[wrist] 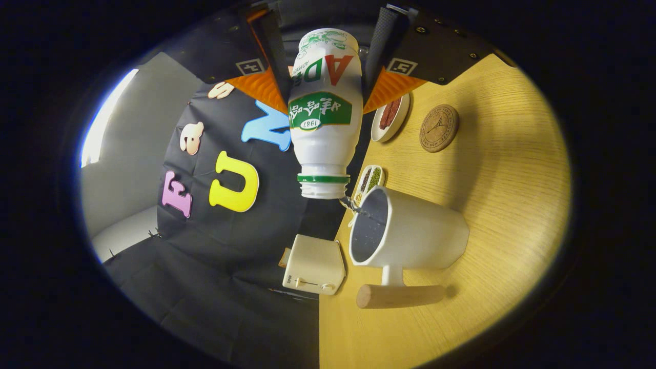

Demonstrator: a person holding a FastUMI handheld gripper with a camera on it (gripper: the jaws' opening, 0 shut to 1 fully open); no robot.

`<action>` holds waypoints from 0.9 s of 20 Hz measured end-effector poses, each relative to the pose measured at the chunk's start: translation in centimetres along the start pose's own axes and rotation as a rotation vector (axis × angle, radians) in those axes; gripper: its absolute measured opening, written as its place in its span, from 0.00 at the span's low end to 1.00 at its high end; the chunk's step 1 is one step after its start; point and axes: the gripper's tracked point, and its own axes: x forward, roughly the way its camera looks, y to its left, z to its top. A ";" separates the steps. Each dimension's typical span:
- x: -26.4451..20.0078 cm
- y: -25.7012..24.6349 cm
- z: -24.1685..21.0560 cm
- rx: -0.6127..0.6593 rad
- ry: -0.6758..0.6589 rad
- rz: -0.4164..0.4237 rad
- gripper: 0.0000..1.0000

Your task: Take the bottle from table, then pour the juice into the cup, finally place the bottle on the coaster

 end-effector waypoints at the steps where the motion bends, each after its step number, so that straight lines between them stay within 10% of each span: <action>1: 0.0 0.0 -0.1 -0.004 0.001 0.002 0.71; 18: 0.0 -0.2 0.6 -0.078 -0.014 -0.003 0.71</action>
